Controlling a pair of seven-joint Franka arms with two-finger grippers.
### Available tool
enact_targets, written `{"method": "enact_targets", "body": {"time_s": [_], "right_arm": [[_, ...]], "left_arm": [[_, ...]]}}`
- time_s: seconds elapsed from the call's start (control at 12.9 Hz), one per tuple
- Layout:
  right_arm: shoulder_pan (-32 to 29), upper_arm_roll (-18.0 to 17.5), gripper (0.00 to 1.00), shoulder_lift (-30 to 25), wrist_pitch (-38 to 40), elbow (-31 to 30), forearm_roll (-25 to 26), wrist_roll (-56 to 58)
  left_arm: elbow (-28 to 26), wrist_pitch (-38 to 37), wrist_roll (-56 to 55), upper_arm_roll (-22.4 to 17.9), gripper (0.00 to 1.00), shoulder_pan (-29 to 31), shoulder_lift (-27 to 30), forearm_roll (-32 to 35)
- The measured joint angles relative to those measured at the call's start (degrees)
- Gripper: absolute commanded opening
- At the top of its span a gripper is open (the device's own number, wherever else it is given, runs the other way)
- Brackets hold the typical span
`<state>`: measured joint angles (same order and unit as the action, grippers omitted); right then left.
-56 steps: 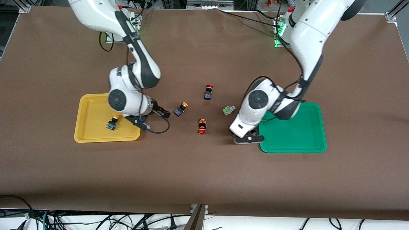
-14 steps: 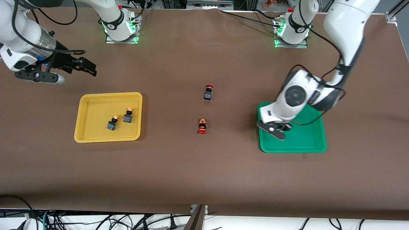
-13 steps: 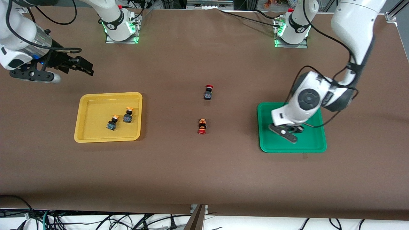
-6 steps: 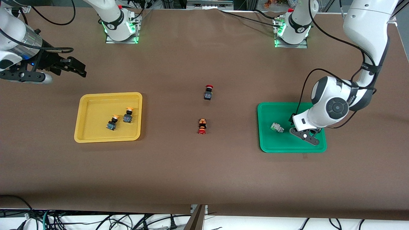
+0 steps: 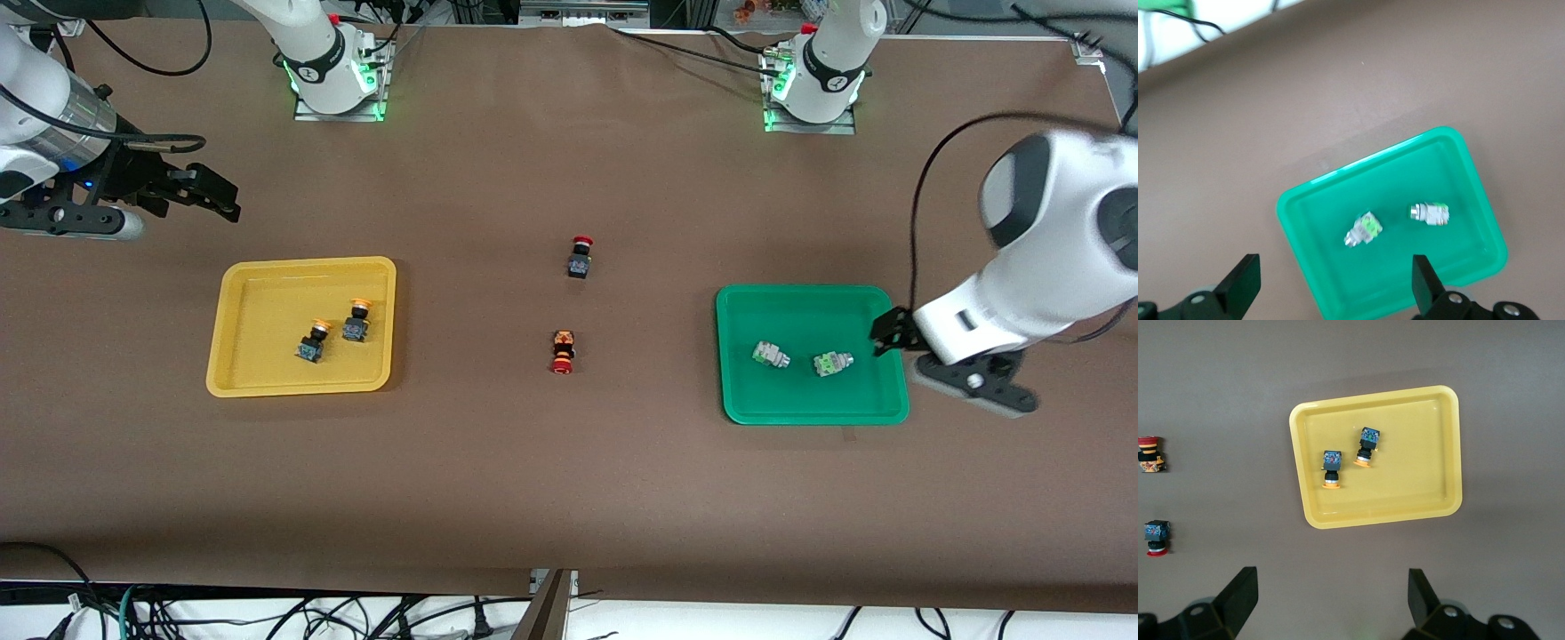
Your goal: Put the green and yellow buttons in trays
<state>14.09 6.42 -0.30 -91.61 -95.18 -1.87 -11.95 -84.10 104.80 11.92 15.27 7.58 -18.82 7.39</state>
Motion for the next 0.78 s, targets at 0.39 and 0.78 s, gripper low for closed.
{"method": "enact_targets", "body": {"time_s": [0.39,0.78], "right_arm": [[0.0,0.0,0.99,0.1,0.1,0.1,0.5,0.0],[0.0,-0.1,0.99,0.6,0.1,0.8,0.7,0.1]], "left_arm": [[9.8,-20.6,-10.6,-4.2,1.00,-0.2,3.1,-4.0],[11.0,-24.4,-16.0,-7.4,1.00,-0.3,3.4,-10.2]]}}
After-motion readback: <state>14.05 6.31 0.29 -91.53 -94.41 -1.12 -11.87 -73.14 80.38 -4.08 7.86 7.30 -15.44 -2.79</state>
